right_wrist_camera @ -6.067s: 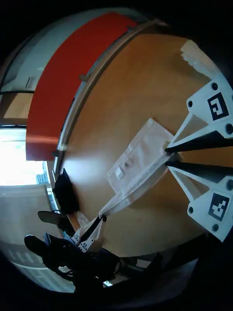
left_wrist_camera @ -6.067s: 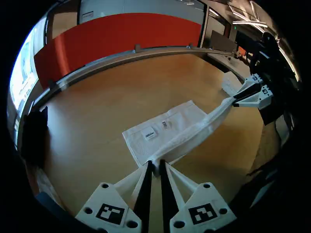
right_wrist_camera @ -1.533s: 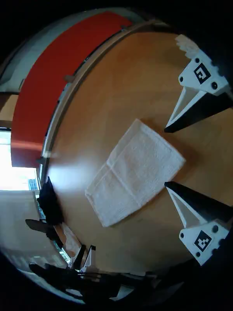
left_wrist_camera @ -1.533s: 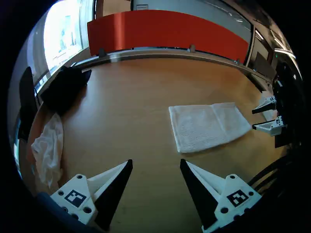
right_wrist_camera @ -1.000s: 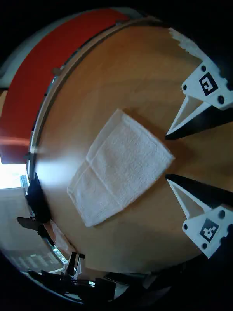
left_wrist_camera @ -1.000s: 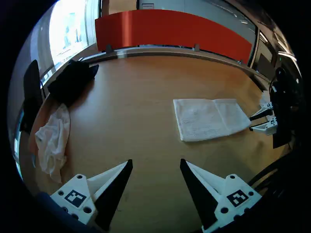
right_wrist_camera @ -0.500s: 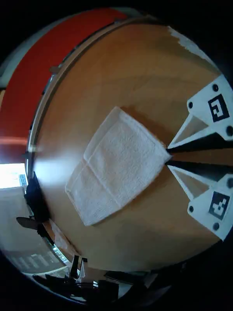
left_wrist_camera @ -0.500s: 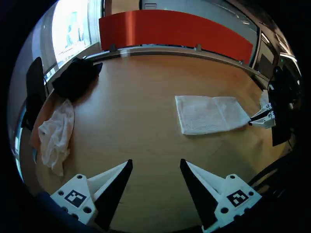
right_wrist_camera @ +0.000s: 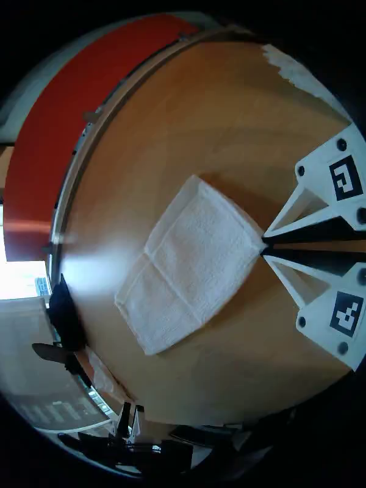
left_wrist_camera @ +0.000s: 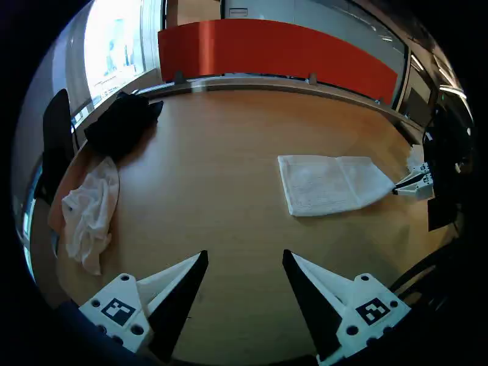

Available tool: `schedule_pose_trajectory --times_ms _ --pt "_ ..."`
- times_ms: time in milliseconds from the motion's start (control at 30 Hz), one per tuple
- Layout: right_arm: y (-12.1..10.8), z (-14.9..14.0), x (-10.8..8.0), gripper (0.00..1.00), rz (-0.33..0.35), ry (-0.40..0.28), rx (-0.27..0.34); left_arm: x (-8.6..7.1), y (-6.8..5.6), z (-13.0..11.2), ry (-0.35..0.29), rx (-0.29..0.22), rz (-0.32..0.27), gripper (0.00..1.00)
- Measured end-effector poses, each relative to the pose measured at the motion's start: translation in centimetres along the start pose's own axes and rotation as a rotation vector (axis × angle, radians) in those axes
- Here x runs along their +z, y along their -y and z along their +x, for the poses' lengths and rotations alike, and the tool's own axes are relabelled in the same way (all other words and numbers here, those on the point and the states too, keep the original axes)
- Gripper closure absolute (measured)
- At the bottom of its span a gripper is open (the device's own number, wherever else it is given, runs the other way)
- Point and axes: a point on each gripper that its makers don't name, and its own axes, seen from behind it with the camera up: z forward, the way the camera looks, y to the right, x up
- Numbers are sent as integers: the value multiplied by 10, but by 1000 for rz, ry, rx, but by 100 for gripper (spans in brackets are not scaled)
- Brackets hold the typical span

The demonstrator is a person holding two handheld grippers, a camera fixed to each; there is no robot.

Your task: Fold towel

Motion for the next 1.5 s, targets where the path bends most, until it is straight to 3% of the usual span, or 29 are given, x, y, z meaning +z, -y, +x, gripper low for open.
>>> schedule_pose_trajectory --times_ms 433,967,1267,1500 --pt "-2 23 -11 95 -6 -40 -25 -5 0 0 -7 -9 0 10" --pt "21 135 -23 95 37 -175 -212 -26 8 0 -33 -61 23 10" --pt "36 164 -18 95 78 -191 -280 -33 13 -4 -39 -90 31 10" --pt "53 175 -2 95 118 -176 -331 -40 14 -11 -35 -106 33 10"
